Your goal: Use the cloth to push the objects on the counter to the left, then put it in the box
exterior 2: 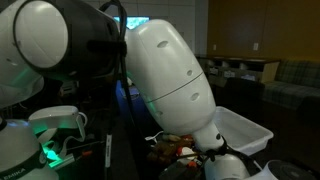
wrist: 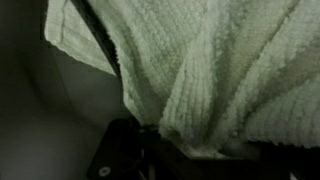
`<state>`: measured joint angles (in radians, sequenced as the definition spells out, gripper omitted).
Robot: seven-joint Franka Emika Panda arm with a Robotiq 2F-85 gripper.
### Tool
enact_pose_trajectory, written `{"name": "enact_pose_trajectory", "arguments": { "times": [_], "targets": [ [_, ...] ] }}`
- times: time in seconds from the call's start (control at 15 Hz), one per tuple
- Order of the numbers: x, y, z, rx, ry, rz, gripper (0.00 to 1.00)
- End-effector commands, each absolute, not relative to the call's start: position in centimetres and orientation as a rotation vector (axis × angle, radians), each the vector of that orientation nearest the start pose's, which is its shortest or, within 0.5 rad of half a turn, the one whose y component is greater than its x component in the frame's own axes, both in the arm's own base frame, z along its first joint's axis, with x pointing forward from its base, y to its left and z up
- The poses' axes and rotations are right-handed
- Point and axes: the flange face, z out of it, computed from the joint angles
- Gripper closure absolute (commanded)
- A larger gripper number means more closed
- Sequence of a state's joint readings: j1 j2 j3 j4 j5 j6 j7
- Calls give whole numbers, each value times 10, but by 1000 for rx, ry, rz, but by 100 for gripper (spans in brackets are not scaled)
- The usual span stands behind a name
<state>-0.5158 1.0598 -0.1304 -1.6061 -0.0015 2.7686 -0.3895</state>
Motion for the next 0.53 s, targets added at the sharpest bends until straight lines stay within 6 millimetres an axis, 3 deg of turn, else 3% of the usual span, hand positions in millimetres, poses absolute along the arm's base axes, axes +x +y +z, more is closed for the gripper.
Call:
{"name": "enact_pose_trajectory", "arguments": {
  "times": [0.0,0.47],
  "targets": [
    [515,-391,1,-3309,305,50,91],
    [478,-340,-3,-3249,177,170,91]
  ]
}}
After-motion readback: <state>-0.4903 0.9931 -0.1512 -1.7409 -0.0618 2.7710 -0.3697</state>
